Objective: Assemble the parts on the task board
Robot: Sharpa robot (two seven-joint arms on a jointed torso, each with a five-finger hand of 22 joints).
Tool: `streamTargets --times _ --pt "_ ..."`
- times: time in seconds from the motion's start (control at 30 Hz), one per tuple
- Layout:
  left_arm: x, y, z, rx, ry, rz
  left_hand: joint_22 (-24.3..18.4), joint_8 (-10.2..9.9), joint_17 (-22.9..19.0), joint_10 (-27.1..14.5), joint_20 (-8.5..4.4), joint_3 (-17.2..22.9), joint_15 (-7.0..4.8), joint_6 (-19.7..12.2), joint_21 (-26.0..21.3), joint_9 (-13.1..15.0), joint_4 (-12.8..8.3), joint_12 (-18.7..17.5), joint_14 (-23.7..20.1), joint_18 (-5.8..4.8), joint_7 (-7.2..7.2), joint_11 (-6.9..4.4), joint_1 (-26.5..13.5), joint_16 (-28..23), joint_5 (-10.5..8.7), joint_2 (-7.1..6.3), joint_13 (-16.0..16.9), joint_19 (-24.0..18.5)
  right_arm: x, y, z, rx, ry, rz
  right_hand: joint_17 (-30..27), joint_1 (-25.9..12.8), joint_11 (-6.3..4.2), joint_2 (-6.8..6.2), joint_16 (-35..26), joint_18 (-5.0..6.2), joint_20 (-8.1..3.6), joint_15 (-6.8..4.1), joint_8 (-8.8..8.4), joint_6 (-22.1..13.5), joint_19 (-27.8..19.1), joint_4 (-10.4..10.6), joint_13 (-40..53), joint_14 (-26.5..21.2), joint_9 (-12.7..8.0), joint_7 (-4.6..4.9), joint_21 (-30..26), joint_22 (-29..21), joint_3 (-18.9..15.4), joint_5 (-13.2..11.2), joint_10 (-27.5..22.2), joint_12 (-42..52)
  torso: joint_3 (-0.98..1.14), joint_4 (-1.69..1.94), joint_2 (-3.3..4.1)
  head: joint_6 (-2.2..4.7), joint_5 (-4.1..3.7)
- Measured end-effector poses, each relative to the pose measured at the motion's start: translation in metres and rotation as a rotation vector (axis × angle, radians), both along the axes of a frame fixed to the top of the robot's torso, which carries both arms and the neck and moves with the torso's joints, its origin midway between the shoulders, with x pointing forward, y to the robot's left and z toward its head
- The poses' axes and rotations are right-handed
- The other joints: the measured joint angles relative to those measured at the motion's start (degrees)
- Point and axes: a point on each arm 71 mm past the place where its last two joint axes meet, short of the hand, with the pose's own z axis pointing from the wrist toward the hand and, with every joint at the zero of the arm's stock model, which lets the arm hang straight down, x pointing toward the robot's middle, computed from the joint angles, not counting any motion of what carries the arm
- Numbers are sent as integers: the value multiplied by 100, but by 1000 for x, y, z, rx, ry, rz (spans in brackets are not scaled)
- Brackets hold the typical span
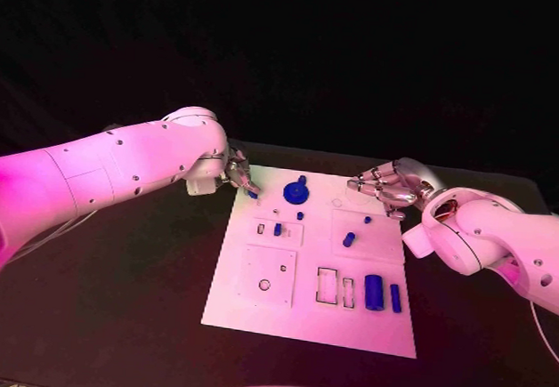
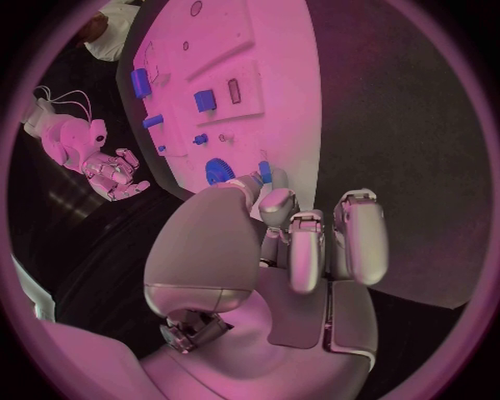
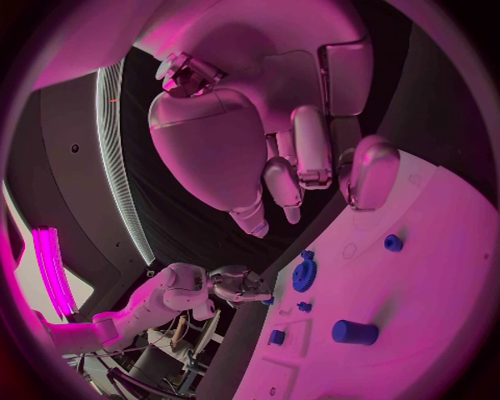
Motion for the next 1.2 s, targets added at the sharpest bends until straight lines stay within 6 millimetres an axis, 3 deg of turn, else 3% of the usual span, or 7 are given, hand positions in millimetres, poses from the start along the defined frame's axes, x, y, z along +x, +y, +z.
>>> streamTargets --times 0.3,0.67,1.2 --pt "-13 -1 7 -70 -75 -17 0 0 -1 52 0 138 0 48 0 1 -47 15 0 0 5 -12 -7 0 -17 -82 28 0 0 0 0 0 1 0 0 0 0 0 0 0 0 0 0 0 0 0 0 0 0 0 0 -4 0 0 0 0 2 12 -10 -4 2" --pt "-42 -15 1 -105 -76 -106 -1 -2 -1 72 0 224 1 55 30 -4 -70 27 0 0 11 -31 -24 0 -21 -145 38 0 0 -1 0 1 3 -2 -1 0 0 0 0 0 0 0 0 0 0 0 0 0 -1 0 0 -9 0 23 0 0 3 8 -14 -4 12" --pt "-55 -20 -11 -43 -22 -193 -2 -6 -1 72 0 264 1 66 28 -12 -78 27 -1 0 20 -31 -54 0 -15 -188 18 0 -1 -1 -2 2 6 -3 -2 0 0 0 0 0 0 0 0 0 0 0 0 0 -2 0 0 -16 0 23 0 0 3 8 -3 -19 15"
